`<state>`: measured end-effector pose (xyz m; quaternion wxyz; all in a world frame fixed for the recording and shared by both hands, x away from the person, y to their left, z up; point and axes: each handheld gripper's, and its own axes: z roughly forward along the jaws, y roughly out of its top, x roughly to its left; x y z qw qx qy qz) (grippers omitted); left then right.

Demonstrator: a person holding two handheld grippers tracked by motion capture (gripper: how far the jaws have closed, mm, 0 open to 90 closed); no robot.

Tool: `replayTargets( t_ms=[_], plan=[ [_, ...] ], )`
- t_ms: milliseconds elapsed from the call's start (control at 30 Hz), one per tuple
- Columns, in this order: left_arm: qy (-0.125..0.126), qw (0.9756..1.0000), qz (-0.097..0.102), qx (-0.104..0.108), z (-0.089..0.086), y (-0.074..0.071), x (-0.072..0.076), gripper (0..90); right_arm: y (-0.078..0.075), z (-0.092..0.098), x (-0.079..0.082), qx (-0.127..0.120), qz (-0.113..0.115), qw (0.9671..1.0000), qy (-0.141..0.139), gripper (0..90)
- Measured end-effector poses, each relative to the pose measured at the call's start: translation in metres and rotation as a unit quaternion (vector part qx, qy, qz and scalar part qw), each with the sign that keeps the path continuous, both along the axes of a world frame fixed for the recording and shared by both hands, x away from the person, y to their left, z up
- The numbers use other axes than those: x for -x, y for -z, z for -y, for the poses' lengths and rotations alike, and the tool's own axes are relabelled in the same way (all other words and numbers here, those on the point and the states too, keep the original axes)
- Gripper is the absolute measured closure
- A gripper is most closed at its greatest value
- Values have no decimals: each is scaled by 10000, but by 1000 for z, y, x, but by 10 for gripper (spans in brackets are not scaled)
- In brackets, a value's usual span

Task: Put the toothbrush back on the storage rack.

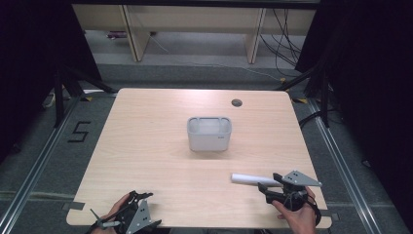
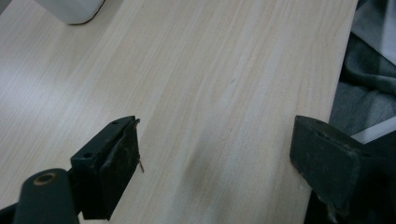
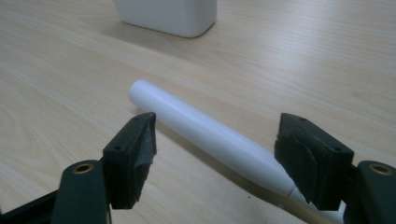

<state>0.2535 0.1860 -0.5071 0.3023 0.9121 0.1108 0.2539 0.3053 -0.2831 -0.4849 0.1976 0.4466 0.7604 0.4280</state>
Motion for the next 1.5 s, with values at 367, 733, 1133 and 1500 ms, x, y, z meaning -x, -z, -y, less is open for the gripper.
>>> replayTargets(
  t_ms=[367,733,1133,1500],
  plan=[
    [28,10000,-17,63,0,0,1,155,-4,-15,-9,-84,39,10000,3,427],
    [22,10000,-4,66,-1,-1,0,154,-9,-32,-26,156,114,9994,-300,668],
    [26,10000,-52,-5,-1,-1,1,154,-5,-58,-45,383,-168,9966,-705,820],
    [18,10000,-14,38,-1,-1,1,154,2,-73,-56,677,-323,9938,-818,890]
  ],
)
